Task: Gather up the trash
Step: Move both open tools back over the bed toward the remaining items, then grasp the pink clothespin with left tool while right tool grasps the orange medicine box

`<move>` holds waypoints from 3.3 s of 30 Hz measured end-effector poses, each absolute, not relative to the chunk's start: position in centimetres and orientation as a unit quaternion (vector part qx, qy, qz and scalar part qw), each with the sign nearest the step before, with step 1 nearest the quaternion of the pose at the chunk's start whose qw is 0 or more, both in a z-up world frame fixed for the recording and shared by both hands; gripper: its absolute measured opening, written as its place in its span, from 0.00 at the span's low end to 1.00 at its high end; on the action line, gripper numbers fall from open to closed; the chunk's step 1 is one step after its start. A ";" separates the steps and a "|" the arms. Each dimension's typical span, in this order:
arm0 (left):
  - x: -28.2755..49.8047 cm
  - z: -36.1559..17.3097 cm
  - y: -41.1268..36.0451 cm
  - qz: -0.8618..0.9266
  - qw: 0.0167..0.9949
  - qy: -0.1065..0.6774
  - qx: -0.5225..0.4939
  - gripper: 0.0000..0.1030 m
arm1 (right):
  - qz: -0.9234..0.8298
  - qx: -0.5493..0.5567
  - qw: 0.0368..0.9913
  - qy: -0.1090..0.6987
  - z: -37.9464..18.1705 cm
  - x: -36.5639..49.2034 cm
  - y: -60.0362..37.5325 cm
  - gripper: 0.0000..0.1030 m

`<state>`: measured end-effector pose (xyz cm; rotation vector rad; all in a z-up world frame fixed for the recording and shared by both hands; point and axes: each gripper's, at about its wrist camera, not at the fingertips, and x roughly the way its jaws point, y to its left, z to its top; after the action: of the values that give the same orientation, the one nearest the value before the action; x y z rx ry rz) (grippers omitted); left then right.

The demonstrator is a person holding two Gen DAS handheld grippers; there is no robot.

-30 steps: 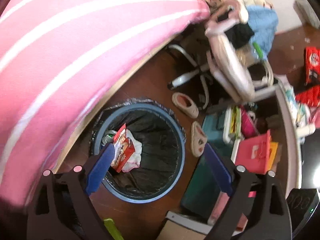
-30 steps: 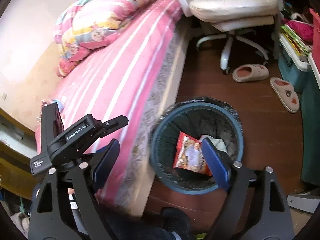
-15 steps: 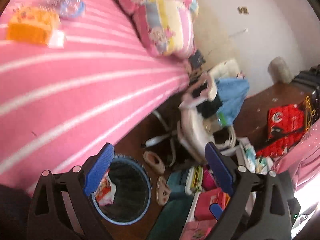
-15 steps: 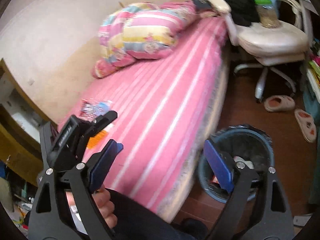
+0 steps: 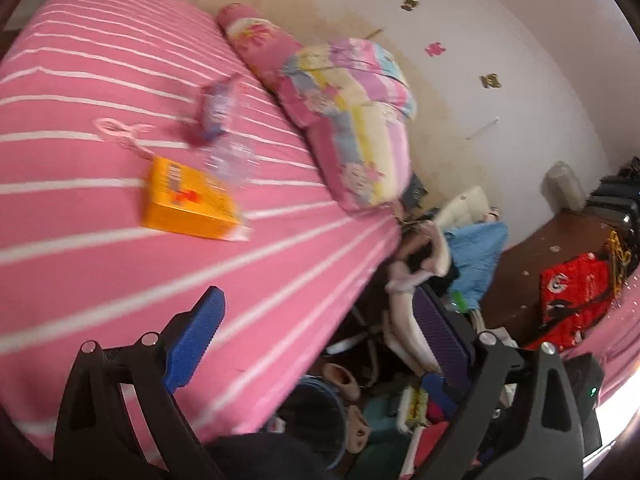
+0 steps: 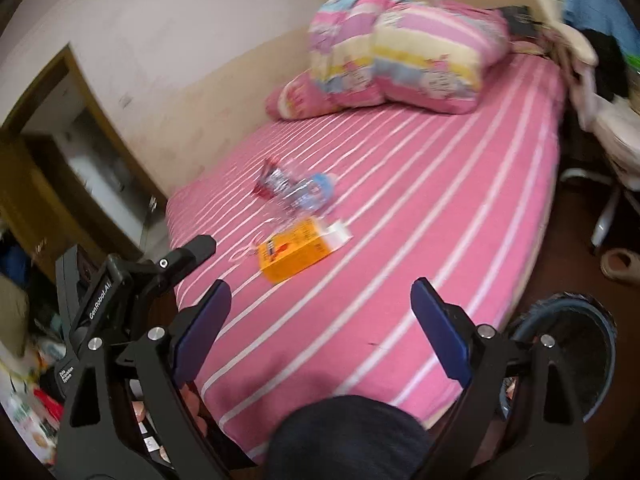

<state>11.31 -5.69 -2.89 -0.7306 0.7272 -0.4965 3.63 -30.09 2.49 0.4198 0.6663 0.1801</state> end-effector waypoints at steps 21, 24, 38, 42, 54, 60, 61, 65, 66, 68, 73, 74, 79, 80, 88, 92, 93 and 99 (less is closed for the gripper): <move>21.2 -10.0 5.9 -0.150 0.831 0.402 -0.355 0.89 | 0.137 0.070 0.925 0.347 -5.0 18.3 -21.2 0.92; 23.0 -10.4 6.3 -0.145 0.832 0.410 -0.344 0.89 | 0.157 0.062 0.922 0.348 -6.2 20.4 -21.5 0.92; 33.5 -11.7 6.4 -0.165 0.863 0.435 -0.195 0.89 | 0.232 -0.057 0.910 0.339 -10.1 25.5 -19.8 0.92; 35.0 -12.2 5.8 -0.196 0.861 0.440 -0.160 0.89 | 0.257 -0.038 0.900 0.351 -10.6 26.7 -20.1 0.92; 33.4 -12.3 4.1 -0.239 0.859 0.447 -0.074 0.89 | 0.279 -0.048 0.873 0.396 -11.2 26.0 -20.1 0.92; 33.4 -12.0 4.4 -0.221 0.869 0.437 -0.065 0.89 | 0.307 -0.022 0.852 0.424 -11.3 25.8 -20.1 0.81; 33.6 -12.0 4.9 -0.208 0.875 0.432 -0.069 0.89 | 0.310 -0.021 0.848 0.428 -11.4 25.8 -20.0 0.78; 34.2 -12.1 5.1 -0.219 0.871 0.433 -0.080 0.89 | 0.319 -0.027 0.840 0.439 -12.0 26.1 -19.4 0.68; 34.2 -12.2 4.7 -0.222 0.871 0.433 -0.071 0.88 | 0.321 -0.025 0.840 0.437 -12.1 26.3 -19.3 0.68; 34.2 -12.5 3.8 -0.228 0.870 0.434 -0.044 0.87 | 0.322 -0.023 0.840 0.437 -12.2 26.4 -19.2 0.68; 34.6 -12.8 3.7 -0.228 0.868 0.438 -0.045 0.62 | 0.328 -0.036 0.839 0.433 -12.3 26.0 -18.3 0.62; 34.6 -12.8 3.7 -0.228 0.868 0.439 -0.044 0.55 | 0.330 -0.034 0.838 0.432 -12.3 26.0 -18.3 0.59; 34.5 -12.8 3.1 -0.233 0.864 0.445 -0.028 0.42 | 0.338 -0.036 0.836 0.431 -12.2 25.3 -17.8 0.49; 34.3 -12.8 2.8 -0.236 0.863 0.447 -0.023 0.41 | 0.338 -0.037 0.836 0.430 -12.2 25.2 -17.6 0.48; 33.0 -12.9 1.7 -0.243 0.862 0.446 0.013 0.30 | 0.360 -0.024 0.824 0.437 -12.0 25.3 -16.9 0.12; 32.7 -12.8 1.3 -0.240 0.864 0.441 0.017 0.30 | 0.362 -0.029 0.829 0.426 -11.6 25.0 -16.6 0.06; 32.6 -12.8 1.3 -0.240 0.865 0.441 0.015 0.30 | 0.361 -0.027 0.832 0.419 -11.3 24.8 -16.6 0.05; 31.6 -12.3 0.9 -0.237 0.868 0.436 0.005 0.29 | 0.343 -0.022 0.853 0.393 -9.7 23.3 -16.6 0.02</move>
<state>31.59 0.88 -12.25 0.0098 0.9133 -0.4963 23.27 -16.64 -9.70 -0.0466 0.8263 0.7213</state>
